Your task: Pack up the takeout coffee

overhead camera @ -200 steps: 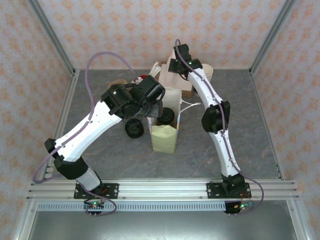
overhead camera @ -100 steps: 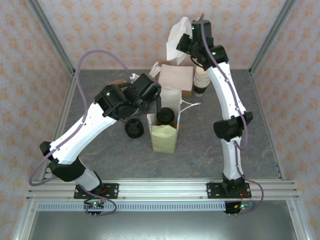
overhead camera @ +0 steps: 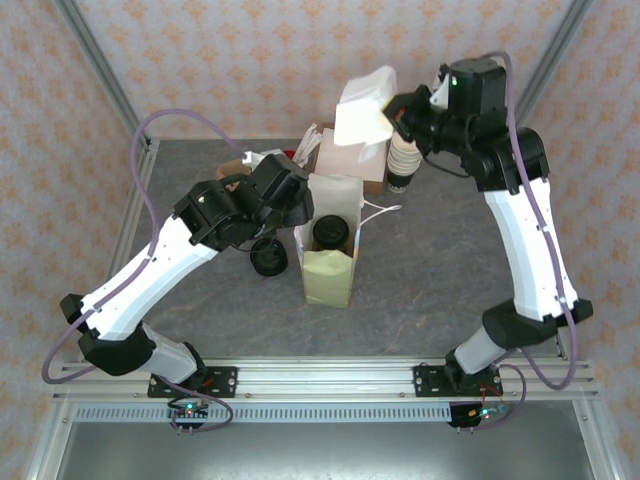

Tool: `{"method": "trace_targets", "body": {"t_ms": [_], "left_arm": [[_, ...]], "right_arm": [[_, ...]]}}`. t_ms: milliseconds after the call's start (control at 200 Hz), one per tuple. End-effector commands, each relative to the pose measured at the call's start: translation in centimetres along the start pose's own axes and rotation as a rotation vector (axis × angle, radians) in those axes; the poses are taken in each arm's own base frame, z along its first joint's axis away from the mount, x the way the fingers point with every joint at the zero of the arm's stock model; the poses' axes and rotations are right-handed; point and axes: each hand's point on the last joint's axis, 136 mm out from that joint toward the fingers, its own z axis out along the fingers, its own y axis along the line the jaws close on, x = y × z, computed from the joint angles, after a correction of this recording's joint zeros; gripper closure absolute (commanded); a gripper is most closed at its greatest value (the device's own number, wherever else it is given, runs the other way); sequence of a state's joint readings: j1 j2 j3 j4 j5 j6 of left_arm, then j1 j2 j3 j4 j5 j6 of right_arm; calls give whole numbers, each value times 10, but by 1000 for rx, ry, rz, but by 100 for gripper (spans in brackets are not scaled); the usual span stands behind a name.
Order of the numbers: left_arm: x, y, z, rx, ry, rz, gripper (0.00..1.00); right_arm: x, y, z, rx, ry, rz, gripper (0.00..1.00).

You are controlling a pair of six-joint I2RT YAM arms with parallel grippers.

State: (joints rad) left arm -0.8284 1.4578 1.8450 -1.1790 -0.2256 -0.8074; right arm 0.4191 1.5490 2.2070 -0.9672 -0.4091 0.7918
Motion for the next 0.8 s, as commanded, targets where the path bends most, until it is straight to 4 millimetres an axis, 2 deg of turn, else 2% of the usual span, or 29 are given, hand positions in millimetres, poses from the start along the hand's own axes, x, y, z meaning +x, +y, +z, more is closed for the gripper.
{"method": "trace_targets", "body": {"t_ms": [0,100,200,320,530,791], "left_arm": [[-8,8,-9,8,-49,-49,39],[-3,14,-10,11,-47,-52,39],[1,21,-11,8,-51,-53,39],[3,22,-10,10,-45,-55,39],[4,13,-7,36,-22,-35,39],[2,14,-7,31,-33,-35,39]], "right_arm": [[26,-11,-18,7,80,102,100],[44,-6,-35,-45,109,143,100],[67,1,-37,-120,169,137,100],[87,-3,-40,-141,235,149,100],[101,14,-44,-221,292,124,100],[119,21,-29,-249,356,119,100]]}}
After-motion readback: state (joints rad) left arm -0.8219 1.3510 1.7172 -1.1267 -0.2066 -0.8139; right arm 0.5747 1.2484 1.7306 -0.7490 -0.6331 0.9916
